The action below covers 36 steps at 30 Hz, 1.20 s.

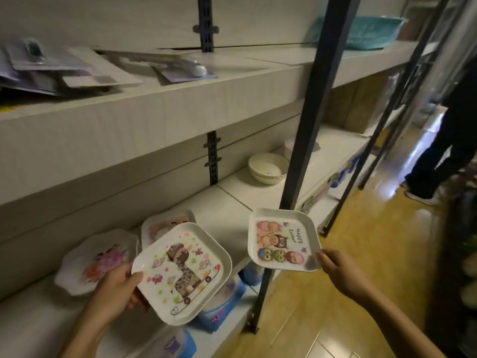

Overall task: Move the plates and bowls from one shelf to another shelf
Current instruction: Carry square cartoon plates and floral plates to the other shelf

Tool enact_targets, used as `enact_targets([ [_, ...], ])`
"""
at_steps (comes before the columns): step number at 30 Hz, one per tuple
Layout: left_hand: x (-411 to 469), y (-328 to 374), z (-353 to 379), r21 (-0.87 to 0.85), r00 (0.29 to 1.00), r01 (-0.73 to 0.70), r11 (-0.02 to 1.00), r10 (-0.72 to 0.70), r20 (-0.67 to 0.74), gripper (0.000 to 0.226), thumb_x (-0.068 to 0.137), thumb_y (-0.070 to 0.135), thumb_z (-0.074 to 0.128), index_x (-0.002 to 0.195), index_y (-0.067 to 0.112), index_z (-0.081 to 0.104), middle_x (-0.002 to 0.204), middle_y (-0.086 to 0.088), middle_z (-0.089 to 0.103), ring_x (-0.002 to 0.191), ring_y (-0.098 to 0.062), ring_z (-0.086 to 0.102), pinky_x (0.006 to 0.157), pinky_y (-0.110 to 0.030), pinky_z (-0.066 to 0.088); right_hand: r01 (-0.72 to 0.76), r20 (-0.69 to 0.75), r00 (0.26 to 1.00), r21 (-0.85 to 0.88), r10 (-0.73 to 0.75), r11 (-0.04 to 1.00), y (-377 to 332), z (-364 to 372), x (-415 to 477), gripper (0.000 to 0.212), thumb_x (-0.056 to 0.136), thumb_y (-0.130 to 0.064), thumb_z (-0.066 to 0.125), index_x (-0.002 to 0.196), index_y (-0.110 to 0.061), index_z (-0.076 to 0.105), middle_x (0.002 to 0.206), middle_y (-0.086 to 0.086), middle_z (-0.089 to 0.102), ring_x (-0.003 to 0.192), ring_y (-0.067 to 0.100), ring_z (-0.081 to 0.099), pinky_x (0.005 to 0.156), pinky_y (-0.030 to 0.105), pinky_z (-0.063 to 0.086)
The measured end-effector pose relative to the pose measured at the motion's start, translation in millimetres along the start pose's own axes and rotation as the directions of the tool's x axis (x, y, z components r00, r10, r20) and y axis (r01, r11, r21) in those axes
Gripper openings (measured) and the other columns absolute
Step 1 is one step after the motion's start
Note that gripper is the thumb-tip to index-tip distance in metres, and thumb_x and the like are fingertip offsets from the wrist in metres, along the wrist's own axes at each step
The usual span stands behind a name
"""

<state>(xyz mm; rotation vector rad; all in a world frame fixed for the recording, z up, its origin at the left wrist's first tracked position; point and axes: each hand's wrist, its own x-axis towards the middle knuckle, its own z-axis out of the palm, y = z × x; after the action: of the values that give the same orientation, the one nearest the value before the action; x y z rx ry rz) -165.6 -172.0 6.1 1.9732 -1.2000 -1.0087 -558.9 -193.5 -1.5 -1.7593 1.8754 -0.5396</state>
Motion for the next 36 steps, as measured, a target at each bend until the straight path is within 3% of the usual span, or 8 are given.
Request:
enact_targets([
  [3,-4,24,30,0.033,0.998,-0.038,0.999,0.036,0.054,0.013,0.091,0.003,0.046,0.089,0.004,0.059,0.073,-0.02,0.067,0.05,-0.025,0.054,0.047,-0.027,0.038,-0.044,-0.011,0.999,0.04,0.044,0.998,25,-15,-11,0.043,0.097,-0.018,0.04,0.054,-0.02,0.041,0.049,-0.007,0.037,0.046,0.007,0.033,0.049,0.024,0.025],
  [7,-10,54,70,0.057,0.991,-0.094,0.994,0.088,0.102,0.016,0.09,0.004,0.046,0.092,0.014,0.058,0.074,-0.015,0.068,0.049,-0.025,0.056,0.046,-0.029,0.039,-0.065,-0.043,0.997,0.073,0.068,0.995,54,-41,-11,0.045,0.097,-0.015,0.04,0.053,-0.02,0.039,0.048,-0.007,0.036,0.046,0.006,0.032,0.048,0.022,0.022],
  [10,-12,77,102,0.076,0.989,-0.089,0.993,0.079,0.122,0.013,0.09,0.007,0.048,0.092,0.005,0.061,0.076,-0.021,0.07,0.051,-0.028,0.061,0.047,-0.03,0.039,-0.078,-0.046,0.996,0.084,0.082,0.993,82,-63,-2,0.046,0.097,-0.016,0.041,0.052,-0.019,0.039,0.047,-0.005,0.034,0.045,0.007,0.031,0.048,0.023,0.022],
  [17,-31,136,196,0.036,0.993,-0.088,0.995,0.085,0.084,0.015,0.089,0.006,0.048,0.084,0.004,0.061,0.05,-0.004,0.064,0.035,-0.015,0.056,0.044,-0.028,0.039,-0.052,-0.017,0.998,0.065,0.054,0.996,158,-140,37,0.04,0.097,-0.019,0.041,0.058,-0.017,0.048,0.052,-0.004,0.04,0.048,0.006,0.035,0.05,0.023,0.026],
  [23,-33,181,271,0.013,0.995,-0.08,0.997,0.079,0.058,0.015,0.092,0.013,0.046,0.085,0.008,0.059,0.078,-0.014,0.07,0.058,-0.025,0.066,0.052,-0.031,0.047,-0.015,-0.02,1.0,0.015,0.015,1.0,215,-195,77,0.037,0.097,-0.021,0.04,0.075,-0.001,0.061,0.058,-0.001,0.047,0.054,0.013,0.041,0.054,0.03,0.029],
  [29,-9,231,326,0.034,0.995,-0.101,0.994,0.101,0.029,0.015,0.092,0.013,0.044,0.084,0.004,0.053,0.075,-0.009,0.07,0.052,-0.025,0.068,0.046,-0.027,0.043,0.002,-0.025,1.0,0.014,-0.001,1.0,255,-227,125,0.04,0.097,-0.022,0.04,0.058,-0.016,0.043,0.053,-0.004,0.039,0.051,0.013,0.035,0.054,0.032,0.027],
  [36,57,286,375,0.049,0.995,-0.101,0.994,0.1,0.02,0.02,0.091,0.013,0.044,0.089,-0.005,0.052,0.073,-0.01,0.071,0.048,-0.024,0.066,0.048,-0.029,0.042,-0.009,-0.026,1.0,0.072,0.011,0.997,288,-254,203,0.037,0.097,-0.021,0.039,0.062,-0.012,0.049,0.056,0.0,0.042,0.054,0.015,0.038,0.056,0.033,0.029],
])
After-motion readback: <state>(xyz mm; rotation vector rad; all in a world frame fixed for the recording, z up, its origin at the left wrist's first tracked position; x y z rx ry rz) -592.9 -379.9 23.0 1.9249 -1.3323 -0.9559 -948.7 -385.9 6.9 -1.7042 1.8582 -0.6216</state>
